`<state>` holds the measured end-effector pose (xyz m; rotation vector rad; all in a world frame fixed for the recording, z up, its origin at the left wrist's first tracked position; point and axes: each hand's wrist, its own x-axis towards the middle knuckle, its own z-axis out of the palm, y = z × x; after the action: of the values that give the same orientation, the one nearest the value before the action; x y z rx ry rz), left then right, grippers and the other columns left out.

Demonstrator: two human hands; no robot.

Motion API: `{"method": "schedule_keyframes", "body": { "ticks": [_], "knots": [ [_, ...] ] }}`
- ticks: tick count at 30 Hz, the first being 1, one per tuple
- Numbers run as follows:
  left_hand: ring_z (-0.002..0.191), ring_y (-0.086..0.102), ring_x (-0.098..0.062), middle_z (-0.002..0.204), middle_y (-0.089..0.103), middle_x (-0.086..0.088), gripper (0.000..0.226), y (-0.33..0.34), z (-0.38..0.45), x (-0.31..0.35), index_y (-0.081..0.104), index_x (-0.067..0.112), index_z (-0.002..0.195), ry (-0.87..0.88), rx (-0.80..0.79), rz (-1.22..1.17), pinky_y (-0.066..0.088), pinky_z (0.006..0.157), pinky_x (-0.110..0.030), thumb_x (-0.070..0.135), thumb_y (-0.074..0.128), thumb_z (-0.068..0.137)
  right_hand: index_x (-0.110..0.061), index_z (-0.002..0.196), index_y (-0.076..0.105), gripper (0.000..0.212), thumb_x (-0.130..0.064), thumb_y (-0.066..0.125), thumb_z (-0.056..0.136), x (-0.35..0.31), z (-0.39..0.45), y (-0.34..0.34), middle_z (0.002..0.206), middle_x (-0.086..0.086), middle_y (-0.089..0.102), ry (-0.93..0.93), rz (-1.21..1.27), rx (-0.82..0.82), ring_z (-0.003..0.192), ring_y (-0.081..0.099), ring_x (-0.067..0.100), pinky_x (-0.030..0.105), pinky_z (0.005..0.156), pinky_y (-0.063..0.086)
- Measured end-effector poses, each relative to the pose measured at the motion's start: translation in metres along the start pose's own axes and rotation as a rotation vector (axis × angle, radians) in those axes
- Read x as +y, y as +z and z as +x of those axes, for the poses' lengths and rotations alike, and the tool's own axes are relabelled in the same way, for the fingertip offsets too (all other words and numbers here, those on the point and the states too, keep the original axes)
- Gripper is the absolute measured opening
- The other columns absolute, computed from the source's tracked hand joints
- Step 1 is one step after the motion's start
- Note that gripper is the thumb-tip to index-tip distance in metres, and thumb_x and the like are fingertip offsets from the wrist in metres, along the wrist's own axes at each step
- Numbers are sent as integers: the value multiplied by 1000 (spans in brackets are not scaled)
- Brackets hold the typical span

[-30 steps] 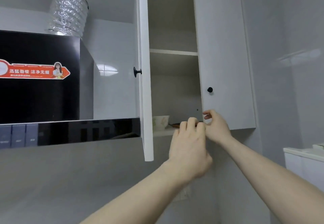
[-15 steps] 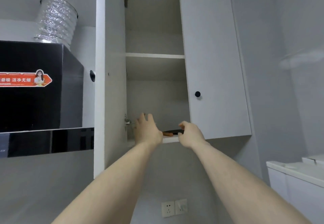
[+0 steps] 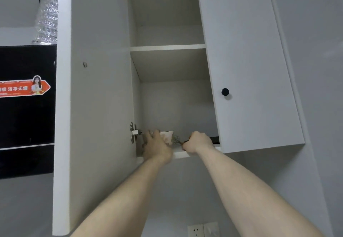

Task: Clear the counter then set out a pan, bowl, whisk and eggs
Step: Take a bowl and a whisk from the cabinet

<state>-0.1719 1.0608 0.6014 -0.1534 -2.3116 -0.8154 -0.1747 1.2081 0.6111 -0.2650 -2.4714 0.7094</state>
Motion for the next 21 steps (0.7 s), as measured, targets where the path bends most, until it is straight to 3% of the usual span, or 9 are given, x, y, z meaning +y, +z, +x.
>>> {"method": "schedule_keyframes", "body": {
  "ticks": [3, 13, 21],
  "knots": [
    [118, 56, -41, 147, 31, -11, 44, 3, 7, -2, 44, 12, 129, -4, 63, -54, 46, 97, -42, 30, 63, 93, -10, 107, 71, 39, -38, 67, 79, 6, 16, 0, 116, 11, 71, 25, 0, -31, 104, 68, 32, 29, 72, 47],
    [116, 56, -32, 127, 47, -8, 37, 4, 11, -10, 51, 11, 114, 67, 140, -98, 43, 90, -39, 29, 71, 90, -6, 109, 69, 30, -28, 57, 93, 6, 30, 6, 119, 16, 70, 40, 70, -1, 103, 67, 36, 30, 74, 46],
    [114, 57, -28, 125, 49, -5, 32, -8, -11, -3, 51, 13, 113, 70, 152, -113, 41, 89, -36, 33, 67, 93, -2, 104, 70, 23, -11, 53, 91, 4, 7, -4, 110, 18, 70, 119, 159, 158, 98, 69, 36, 31, 70, 52]
  ]
}}
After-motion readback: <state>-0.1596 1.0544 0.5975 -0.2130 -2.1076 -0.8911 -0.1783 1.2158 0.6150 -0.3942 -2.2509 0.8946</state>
